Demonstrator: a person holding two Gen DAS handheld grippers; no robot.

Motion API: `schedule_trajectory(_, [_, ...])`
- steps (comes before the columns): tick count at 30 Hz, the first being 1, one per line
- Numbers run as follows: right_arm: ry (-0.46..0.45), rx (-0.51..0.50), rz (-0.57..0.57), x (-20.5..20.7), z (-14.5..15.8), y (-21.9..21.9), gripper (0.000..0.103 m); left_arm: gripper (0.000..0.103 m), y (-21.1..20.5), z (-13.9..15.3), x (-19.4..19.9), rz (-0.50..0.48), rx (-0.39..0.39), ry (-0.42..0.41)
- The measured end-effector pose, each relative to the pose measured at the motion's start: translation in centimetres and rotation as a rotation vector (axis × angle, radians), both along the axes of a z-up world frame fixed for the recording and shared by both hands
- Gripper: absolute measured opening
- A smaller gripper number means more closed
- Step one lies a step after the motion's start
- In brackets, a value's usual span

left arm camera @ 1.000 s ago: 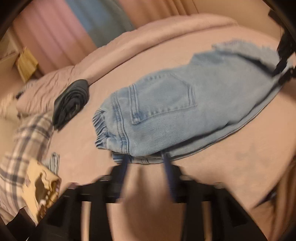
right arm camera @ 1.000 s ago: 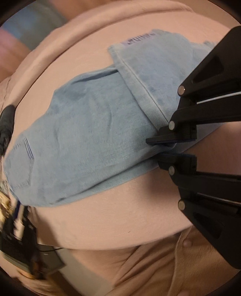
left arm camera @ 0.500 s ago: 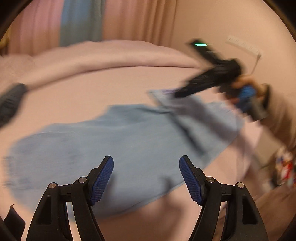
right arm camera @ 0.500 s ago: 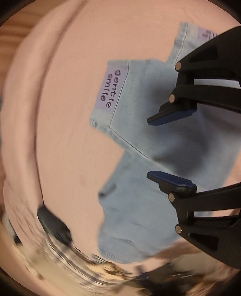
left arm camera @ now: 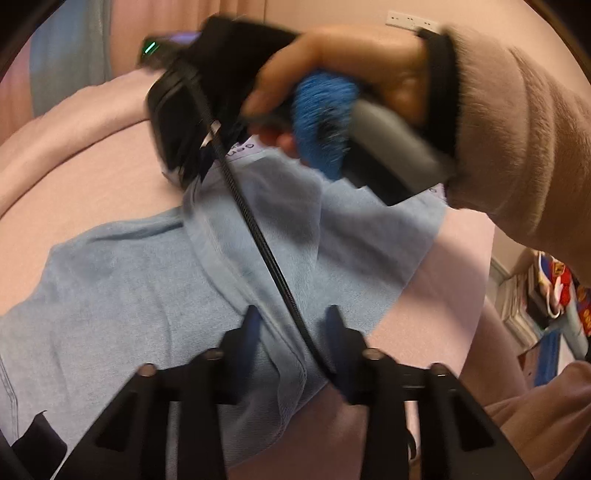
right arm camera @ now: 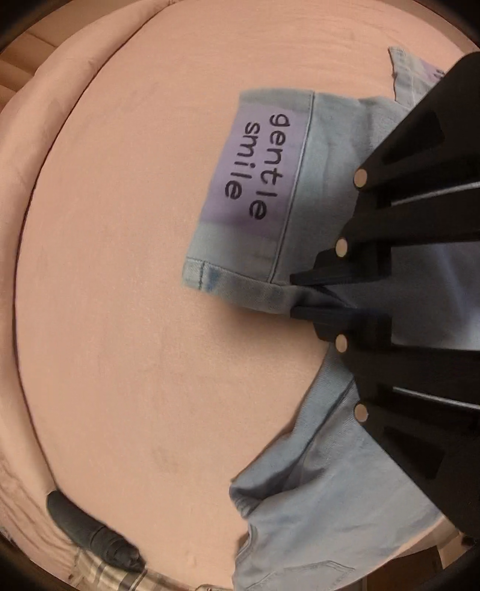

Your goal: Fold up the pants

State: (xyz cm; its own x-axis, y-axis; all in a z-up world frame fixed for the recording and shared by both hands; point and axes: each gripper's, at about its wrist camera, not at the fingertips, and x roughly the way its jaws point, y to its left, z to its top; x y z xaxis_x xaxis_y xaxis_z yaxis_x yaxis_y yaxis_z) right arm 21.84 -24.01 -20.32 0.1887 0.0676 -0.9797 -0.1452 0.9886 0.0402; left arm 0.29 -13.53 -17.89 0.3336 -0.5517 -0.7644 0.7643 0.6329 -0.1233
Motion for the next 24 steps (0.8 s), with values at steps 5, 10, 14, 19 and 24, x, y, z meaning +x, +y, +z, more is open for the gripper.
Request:
schedule_trajectory(5, [-0.228,0.210,-0.098,-5.0,6.9,-4.6,0.006,0.021,0.3,1.9,-0.5,-0.011,-0.094,-0.061])
schedule_trajectory(10, [-0.474,0.345,-0.223,-15.0,13.1,-11.8,0.006,0.021,-1.7,3.5,-2.7,-0.111,-0.155,-0.125])
schedule_trajectory(14, [-0.498,0.411,-0.373,-21.0,11.0,-16.1,0.006,0.026,-2.6,3.0,-4.3,-0.241,-0.213,0.002])
schedule_trajectory(19, [-0.409,0.520,-0.551,-25.6,5.5,-18.6,0.007,0.048,-2.0,2.9,-5.8,-0.336,-0.259,0.136])
schedule_trajectory(24, [-0.333,0.563,-0.656,-28.2,2.6,-18.3,0.007,0.065,0.4,4.9,-4.4,-0.411,-0.407,0.309])
